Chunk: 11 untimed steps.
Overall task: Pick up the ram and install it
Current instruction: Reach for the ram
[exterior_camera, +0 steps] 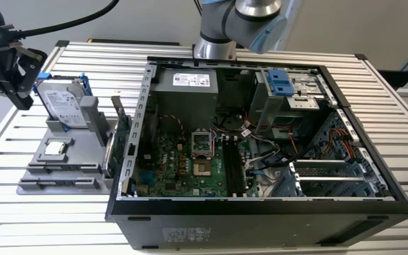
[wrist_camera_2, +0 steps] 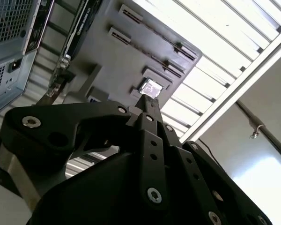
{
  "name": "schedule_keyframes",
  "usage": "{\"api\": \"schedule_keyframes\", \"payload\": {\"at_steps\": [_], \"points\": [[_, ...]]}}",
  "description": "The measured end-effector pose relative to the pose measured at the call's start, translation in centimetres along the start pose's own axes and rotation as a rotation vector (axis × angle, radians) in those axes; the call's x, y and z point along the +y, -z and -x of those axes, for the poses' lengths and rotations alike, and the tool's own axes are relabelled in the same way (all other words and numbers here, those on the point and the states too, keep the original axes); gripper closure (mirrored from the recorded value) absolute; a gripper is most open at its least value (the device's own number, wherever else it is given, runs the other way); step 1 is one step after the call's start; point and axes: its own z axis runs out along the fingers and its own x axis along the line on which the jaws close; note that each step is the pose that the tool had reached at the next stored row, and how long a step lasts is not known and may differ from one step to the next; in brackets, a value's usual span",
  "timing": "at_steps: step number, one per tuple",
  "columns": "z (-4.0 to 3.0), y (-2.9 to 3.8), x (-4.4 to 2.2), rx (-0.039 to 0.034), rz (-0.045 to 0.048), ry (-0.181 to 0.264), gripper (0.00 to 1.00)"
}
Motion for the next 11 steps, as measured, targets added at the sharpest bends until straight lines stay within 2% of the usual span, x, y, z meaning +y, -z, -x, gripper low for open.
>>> {"api": "schedule_keyframes", "payload": {"at_steps": [11], "points": [[-0.01,0.03,-1.09,0.0008,0.0,-0.005,1.0]]}}
